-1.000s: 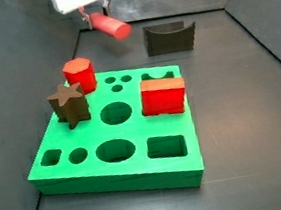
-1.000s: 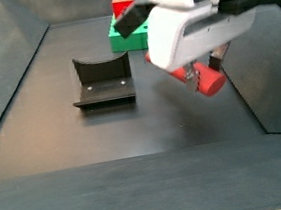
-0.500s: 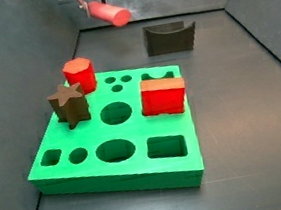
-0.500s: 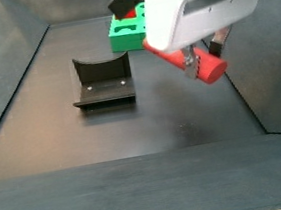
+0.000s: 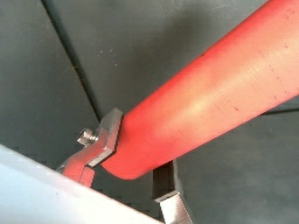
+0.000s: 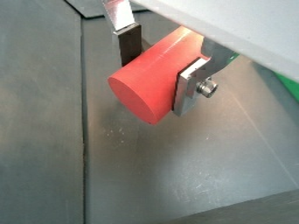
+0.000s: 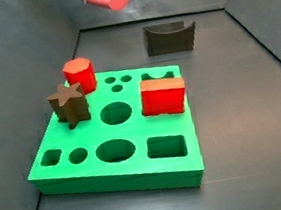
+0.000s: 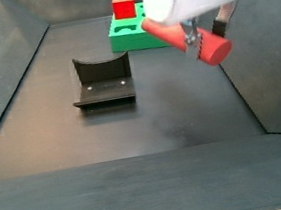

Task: Pick up the oval object. Move up. Place the oval object on the fixture. Regrasp the oval object. Move to above the board. Insert the oval object.
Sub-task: Place the oval object on the fixture.

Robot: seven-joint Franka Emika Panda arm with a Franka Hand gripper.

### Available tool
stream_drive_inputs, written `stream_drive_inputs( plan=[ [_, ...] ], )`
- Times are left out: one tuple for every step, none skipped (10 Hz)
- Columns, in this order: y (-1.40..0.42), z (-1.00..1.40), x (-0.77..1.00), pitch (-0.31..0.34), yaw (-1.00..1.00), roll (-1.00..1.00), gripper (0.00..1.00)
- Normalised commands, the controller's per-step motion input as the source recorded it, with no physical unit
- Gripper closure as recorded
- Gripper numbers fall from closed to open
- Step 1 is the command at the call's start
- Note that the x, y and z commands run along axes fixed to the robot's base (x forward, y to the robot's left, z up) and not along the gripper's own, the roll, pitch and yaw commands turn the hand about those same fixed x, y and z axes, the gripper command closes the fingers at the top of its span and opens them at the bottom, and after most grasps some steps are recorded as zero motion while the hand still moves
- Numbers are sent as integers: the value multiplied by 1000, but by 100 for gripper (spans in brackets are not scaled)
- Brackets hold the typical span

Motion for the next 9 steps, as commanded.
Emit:
stream_drive_inputs(
  plan=[
    [-4, 797, -35, 72, 17, 132, 100],
    [-3, 599, -26, 79, 29, 138, 100],
    [-2, 518, -21, 81, 33, 137, 100],
    [-3, 353, -15, 85, 37, 124, 100],
    [1, 182, -7, 87, 33, 110, 100],
    [-809, 179, 1000, 3, -1000, -186, 100],
    [-805, 162, 1000, 4, -1000, -192, 100],
    [-743, 150, 1000, 28, -1000, -229, 100],
    [-673, 142, 1000, 52, -1000, -264, 100]
  ],
)
